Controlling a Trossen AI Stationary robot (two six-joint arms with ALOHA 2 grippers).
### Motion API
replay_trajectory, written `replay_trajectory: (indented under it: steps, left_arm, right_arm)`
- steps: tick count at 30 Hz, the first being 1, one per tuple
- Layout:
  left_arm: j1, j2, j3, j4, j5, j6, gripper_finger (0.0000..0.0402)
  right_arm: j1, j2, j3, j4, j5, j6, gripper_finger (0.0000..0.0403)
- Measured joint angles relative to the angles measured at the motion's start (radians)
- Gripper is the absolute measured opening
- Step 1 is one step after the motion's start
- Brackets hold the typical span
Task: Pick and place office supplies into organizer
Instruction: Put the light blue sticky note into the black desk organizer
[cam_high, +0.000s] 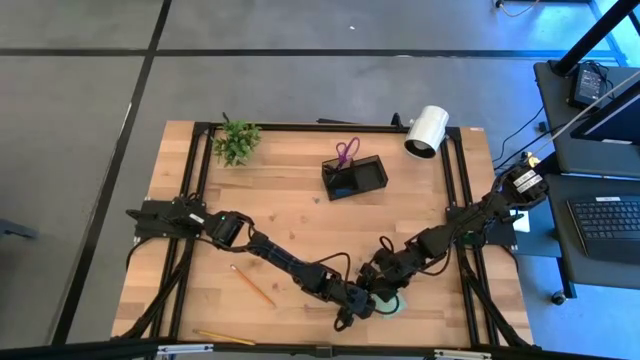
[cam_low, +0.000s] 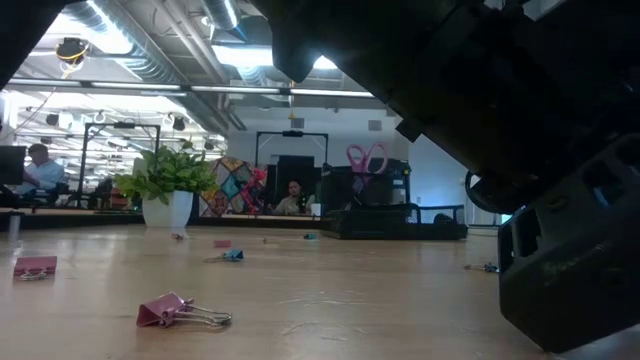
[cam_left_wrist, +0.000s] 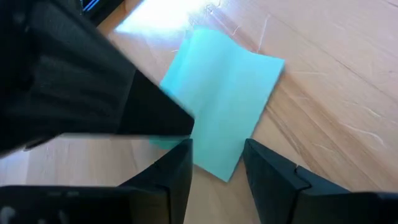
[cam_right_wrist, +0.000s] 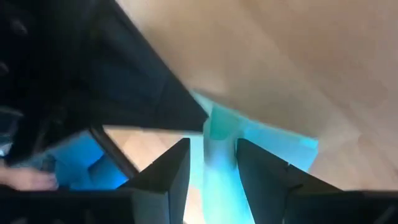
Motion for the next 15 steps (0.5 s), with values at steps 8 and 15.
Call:
replay_trajectory:
  steps: [8,15]
  left_arm:
    - [0.003,0.0,0.0,0.0,0.0,0.0,0.0141]
    - [0.006,0.0,0.0,0.001,0.0,0.0,0.0141]
  right_arm:
    - [0.015,0.0,0.0,-0.019,-0.066,0.014,0.0136]
    - [0.016,0.001,-0.001,-0.003,-0.014,0.008,0.0136]
